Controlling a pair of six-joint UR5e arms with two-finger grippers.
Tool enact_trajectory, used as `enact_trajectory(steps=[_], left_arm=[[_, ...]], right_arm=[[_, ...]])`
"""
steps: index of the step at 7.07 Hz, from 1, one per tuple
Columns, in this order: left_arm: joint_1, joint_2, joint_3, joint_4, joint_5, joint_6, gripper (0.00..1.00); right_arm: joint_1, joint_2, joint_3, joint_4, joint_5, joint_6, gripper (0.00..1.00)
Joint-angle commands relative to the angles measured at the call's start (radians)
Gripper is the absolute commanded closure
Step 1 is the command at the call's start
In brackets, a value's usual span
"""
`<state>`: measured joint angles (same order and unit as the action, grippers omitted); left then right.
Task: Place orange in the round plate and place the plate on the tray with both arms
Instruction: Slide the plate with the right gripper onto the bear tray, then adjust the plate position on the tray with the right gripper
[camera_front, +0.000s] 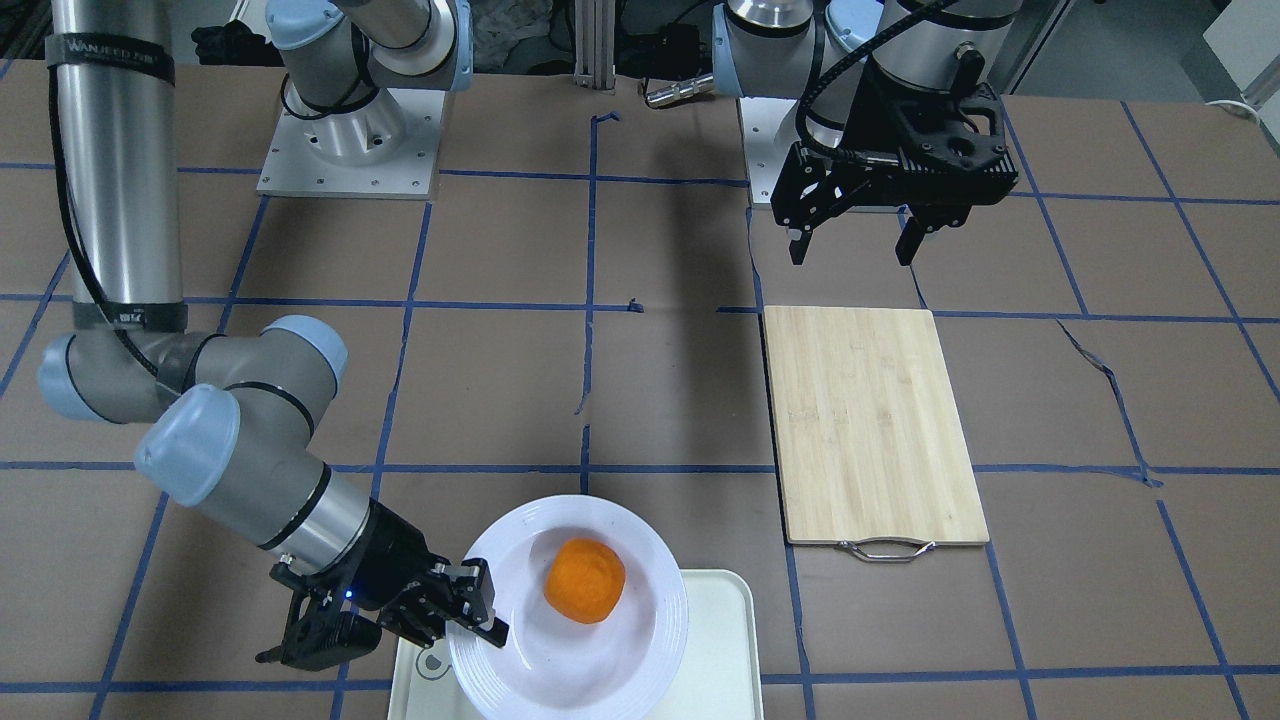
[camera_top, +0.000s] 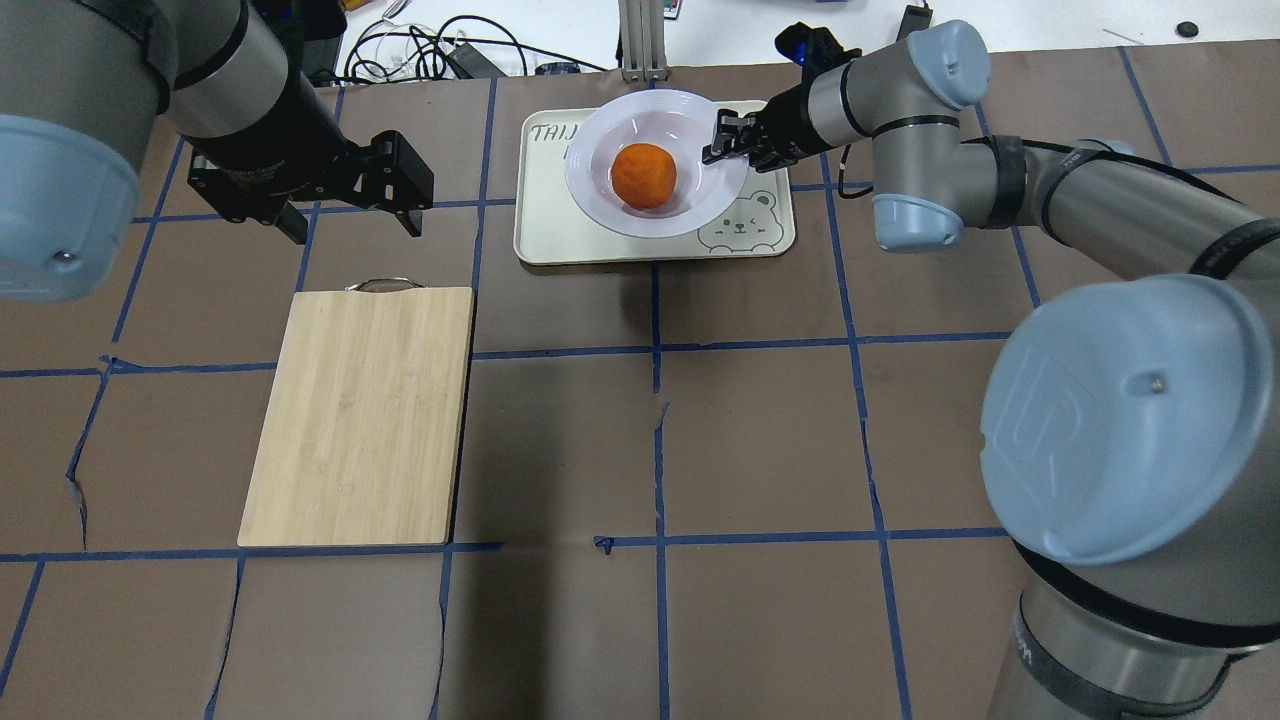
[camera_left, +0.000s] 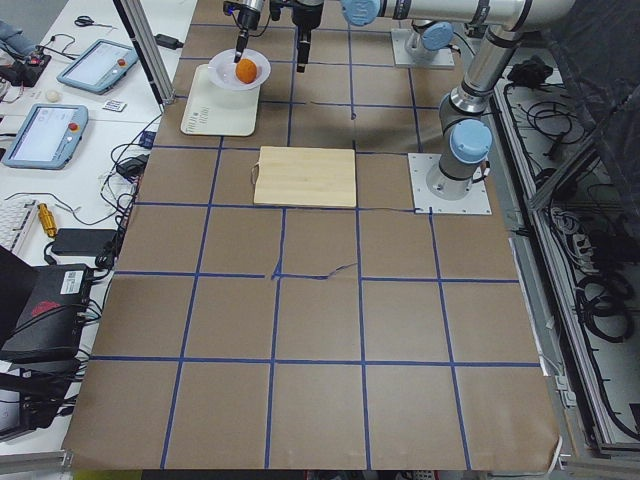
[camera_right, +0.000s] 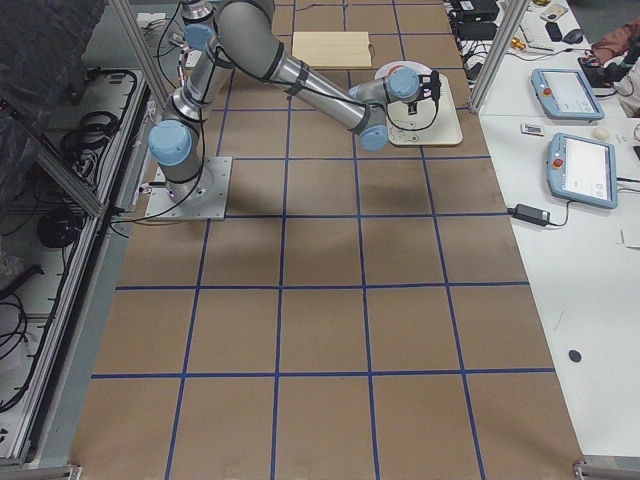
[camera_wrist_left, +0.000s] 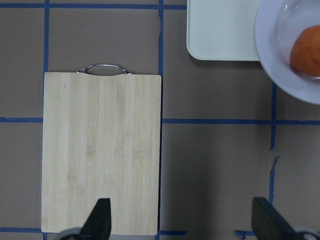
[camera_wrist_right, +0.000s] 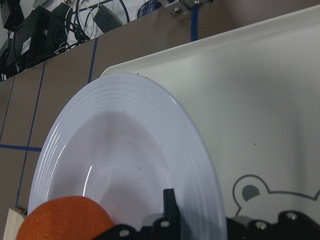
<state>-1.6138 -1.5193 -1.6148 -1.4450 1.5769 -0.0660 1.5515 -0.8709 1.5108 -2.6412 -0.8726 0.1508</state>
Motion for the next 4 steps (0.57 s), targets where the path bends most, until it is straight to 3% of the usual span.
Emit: enact_trajectory(steps=[1, 4], left_arm=[[0.000, 0.001, -0.001, 0.000, 0.000, 0.000, 0.00], [0.000, 0.001, -0.001, 0.002, 0.000, 0.000, 0.00]], right_arm=[[0.001, 0.104, -0.081, -0.002, 0.003, 0.018, 1.00], [0.001, 0.136, -0.086, -0.002, 0.003, 0.018, 1.00]])
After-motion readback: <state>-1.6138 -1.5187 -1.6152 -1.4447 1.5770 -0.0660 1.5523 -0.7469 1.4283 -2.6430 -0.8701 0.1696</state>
